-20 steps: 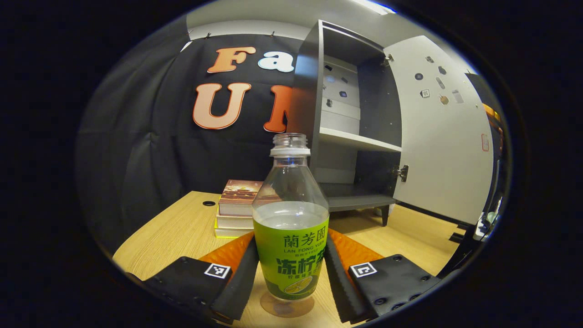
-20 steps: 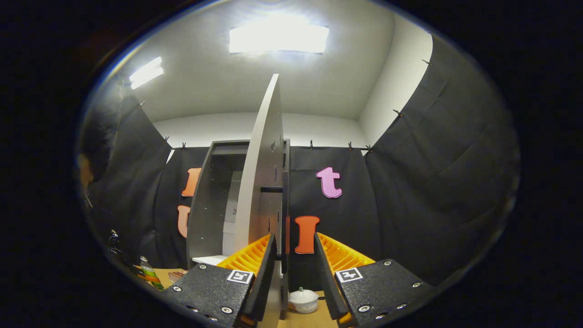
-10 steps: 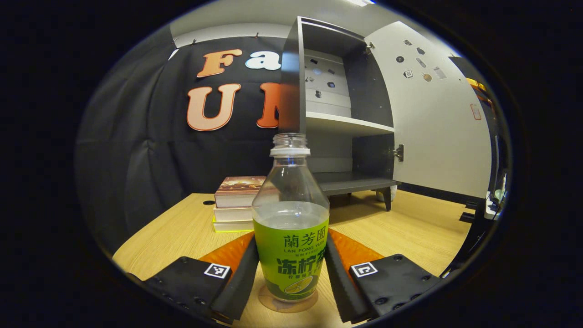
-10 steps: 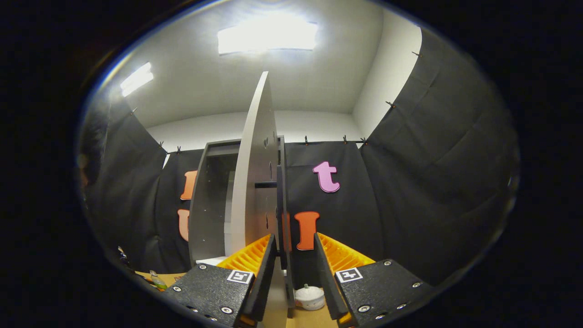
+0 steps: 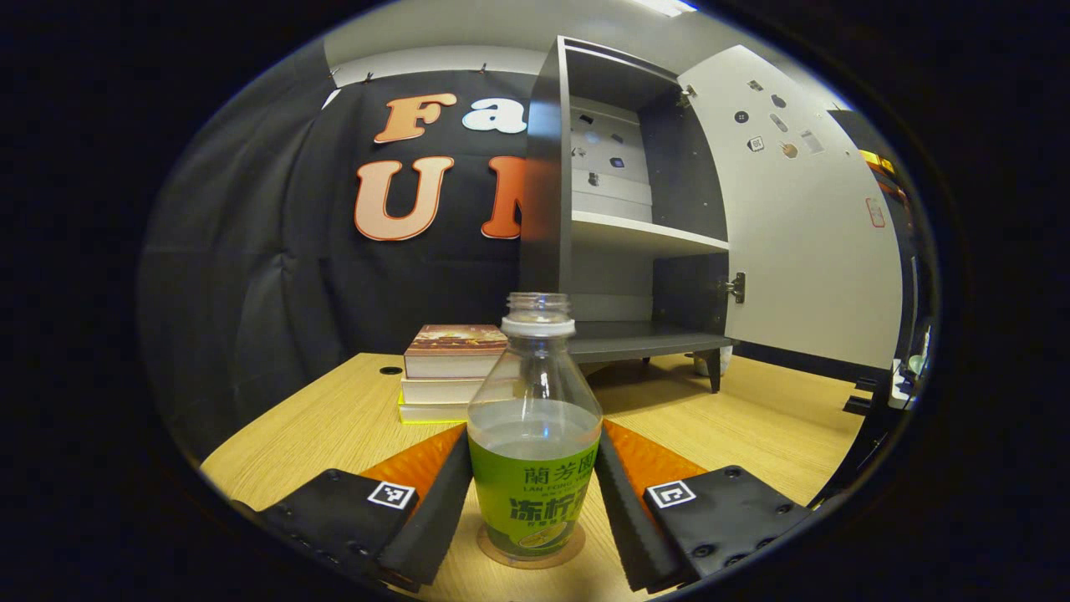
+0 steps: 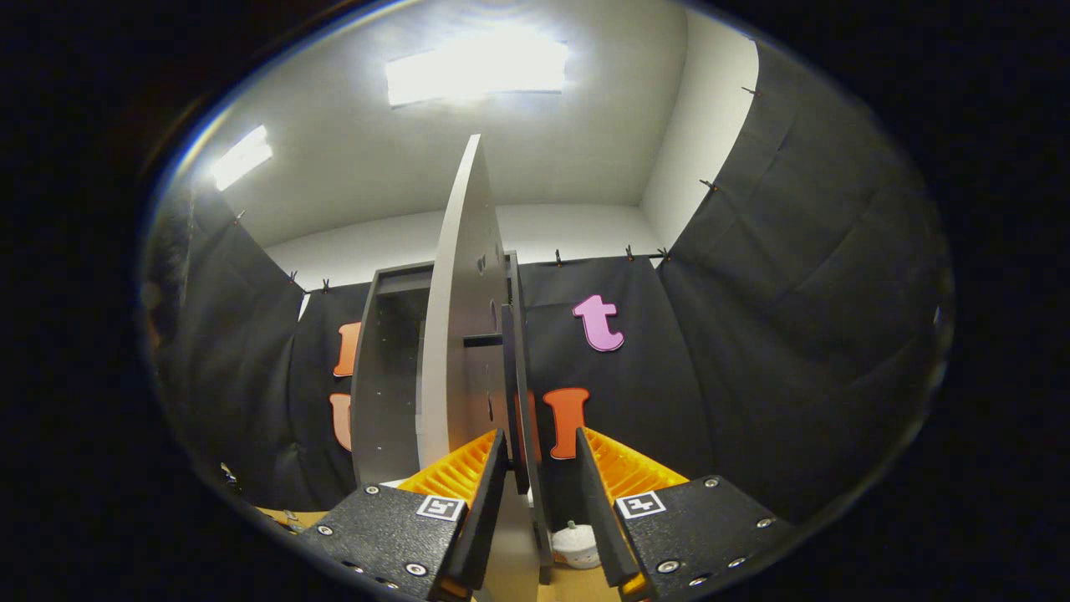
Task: Open the cabinet door with the right hand, grasp the bottle in the cabinet with the left hand and place it on the coaster, then close the cabinet door with the right hand.
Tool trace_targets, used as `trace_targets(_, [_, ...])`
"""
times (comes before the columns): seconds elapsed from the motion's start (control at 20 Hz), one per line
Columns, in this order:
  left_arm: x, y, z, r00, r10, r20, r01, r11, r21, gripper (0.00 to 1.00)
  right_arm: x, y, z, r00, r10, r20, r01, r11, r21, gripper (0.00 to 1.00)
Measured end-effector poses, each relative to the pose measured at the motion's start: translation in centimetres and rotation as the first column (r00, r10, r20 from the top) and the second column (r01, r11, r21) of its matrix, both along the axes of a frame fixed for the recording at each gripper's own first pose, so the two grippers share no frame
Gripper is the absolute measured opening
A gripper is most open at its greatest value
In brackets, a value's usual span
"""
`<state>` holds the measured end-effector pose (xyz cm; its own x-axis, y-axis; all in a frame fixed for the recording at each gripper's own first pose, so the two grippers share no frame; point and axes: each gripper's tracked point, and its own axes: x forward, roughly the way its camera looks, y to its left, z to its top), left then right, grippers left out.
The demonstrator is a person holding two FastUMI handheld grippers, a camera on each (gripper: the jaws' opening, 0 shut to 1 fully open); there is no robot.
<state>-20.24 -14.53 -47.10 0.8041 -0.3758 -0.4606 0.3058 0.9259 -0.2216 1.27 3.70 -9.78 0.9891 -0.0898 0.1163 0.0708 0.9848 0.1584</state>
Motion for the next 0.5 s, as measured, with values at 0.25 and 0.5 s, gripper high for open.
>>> trace_targets(0.25, [-0.1,2.0,1.8,0.998,0.055,0.028,-0.055,0.998,0.022,0.9,-0.3,0.1,0.1,1.0,0.01,-0.005,-0.01,1.0,-0.005,0.52])
trace_targets(0.5, [0.6,2.9,5.4,0.996,0.064,0.056,-0.066,0.997,0.034,0.9,-0.7,0.5,0.8,0.999,0.032,0.008,-0.031,0.999,-0.017,0.52])
